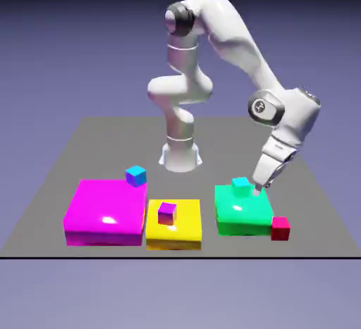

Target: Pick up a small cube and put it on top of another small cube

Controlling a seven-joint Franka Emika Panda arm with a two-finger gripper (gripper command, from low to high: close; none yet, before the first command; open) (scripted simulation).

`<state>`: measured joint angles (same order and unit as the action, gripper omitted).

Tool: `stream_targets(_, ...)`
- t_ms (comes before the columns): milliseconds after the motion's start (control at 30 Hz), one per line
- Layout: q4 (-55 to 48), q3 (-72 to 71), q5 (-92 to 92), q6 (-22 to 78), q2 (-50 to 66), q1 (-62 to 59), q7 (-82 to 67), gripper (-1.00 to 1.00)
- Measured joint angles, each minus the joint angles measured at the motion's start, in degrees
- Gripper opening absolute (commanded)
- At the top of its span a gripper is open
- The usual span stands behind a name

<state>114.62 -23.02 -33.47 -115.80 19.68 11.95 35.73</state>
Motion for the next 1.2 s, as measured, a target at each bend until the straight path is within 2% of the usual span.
stream_targets(767, -42.1, -20.9, -30.3, 52.8, 47.5, 10.2, -6.1, 0.00)
stream_targets(933, -33.8, -19.7, -31.9, 47.0, 47.6, 5.0, -2.9, 0.00)
stream_targets(967, -33.6, -19.7, -31.9, 46.9, 47.6, 4.9, -2.9, -1.00)
stream_targets(1033, -33.6, -19.7, -31.9, 46.9, 47.6, 4.9, -2.9, -1.00)
stream_targets(1167, -41.9, -20.9, -30.3, 52.7, 47.5, 10.1, -6.0, -1.00)
stream_targets(1200, -42.5, -19.4, -28.3, 51.3, 46.3, 8.3, -7.9, -1.00)
